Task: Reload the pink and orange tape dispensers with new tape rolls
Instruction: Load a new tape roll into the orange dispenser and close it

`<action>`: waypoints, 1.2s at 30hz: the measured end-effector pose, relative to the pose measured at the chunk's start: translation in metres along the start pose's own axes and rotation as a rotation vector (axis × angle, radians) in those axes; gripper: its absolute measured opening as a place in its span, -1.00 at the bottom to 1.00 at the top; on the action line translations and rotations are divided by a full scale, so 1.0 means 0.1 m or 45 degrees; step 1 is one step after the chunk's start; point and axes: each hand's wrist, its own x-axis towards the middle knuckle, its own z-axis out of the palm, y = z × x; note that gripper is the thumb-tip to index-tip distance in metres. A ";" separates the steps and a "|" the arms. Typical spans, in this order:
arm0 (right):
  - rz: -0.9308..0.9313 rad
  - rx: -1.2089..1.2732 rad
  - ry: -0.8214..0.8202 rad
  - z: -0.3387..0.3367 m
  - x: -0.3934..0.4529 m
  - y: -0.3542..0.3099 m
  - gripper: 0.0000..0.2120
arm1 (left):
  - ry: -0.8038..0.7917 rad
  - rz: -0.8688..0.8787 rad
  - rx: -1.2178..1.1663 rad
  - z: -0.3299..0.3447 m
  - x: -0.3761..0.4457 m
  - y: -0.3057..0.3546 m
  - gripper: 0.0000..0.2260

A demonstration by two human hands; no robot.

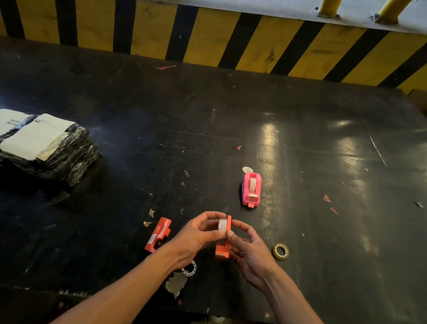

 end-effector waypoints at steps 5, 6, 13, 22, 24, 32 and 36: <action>0.075 0.074 -0.030 -0.04 0.03 0.05 -0.49 | -0.021 0.016 0.077 -0.05 0.01 0.00 -0.65; 0.088 0.110 -0.038 -0.05 0.04 0.06 -0.49 | -0.046 0.023 0.110 -0.06 0.01 0.00 -0.62; 0.098 0.263 -0.039 -0.05 0.02 0.07 -0.54 | 0.265 0.195 0.477 -0.29 0.02 0.12 -0.53; 0.085 0.210 0.045 -0.07 0.06 0.01 -0.59 | 0.737 -0.407 1.371 -1.06 0.05 -0.25 -0.39; 0.094 0.190 0.059 -0.06 0.07 0.02 -0.60 | 0.722 -0.373 1.379 -1.11 0.06 -0.27 -0.39; 0.097 0.139 0.032 0.00 0.04 0.05 -0.64 | 0.323 -0.285 0.046 -0.65 -0.16 0.00 -0.77; 0.061 0.130 -0.044 0.04 0.01 0.06 -0.59 | 0.152 -0.281 -0.064 -0.35 -0.24 0.10 -0.75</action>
